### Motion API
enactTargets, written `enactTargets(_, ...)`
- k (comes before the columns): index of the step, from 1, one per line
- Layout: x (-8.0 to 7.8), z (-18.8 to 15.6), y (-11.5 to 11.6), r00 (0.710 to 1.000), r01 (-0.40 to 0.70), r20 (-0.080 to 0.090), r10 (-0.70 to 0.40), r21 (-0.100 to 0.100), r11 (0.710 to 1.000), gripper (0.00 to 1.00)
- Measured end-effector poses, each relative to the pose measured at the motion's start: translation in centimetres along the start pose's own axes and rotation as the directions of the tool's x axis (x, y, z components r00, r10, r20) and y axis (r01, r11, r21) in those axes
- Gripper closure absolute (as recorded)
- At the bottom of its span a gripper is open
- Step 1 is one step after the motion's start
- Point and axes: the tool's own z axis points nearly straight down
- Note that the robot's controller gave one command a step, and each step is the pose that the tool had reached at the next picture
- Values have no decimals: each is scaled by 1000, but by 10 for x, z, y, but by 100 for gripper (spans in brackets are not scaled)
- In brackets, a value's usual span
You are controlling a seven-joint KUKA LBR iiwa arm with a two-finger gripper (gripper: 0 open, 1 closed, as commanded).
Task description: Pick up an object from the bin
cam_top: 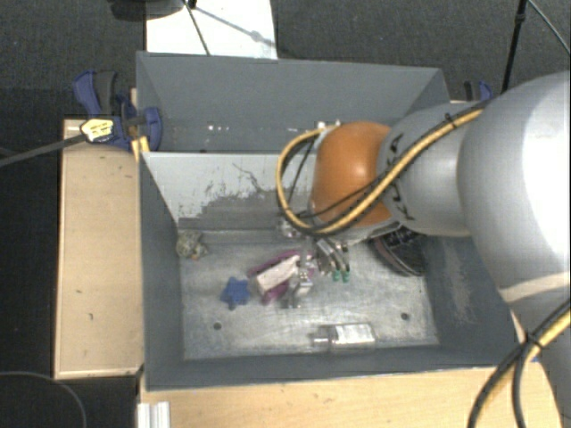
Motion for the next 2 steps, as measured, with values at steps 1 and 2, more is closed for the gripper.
enactTargets(1,-2,-5,-1,1000,-4,5,4,-1,1000,100)
enactTargets(2,3,-194,-48,985,172,14,-172,3,985,100)
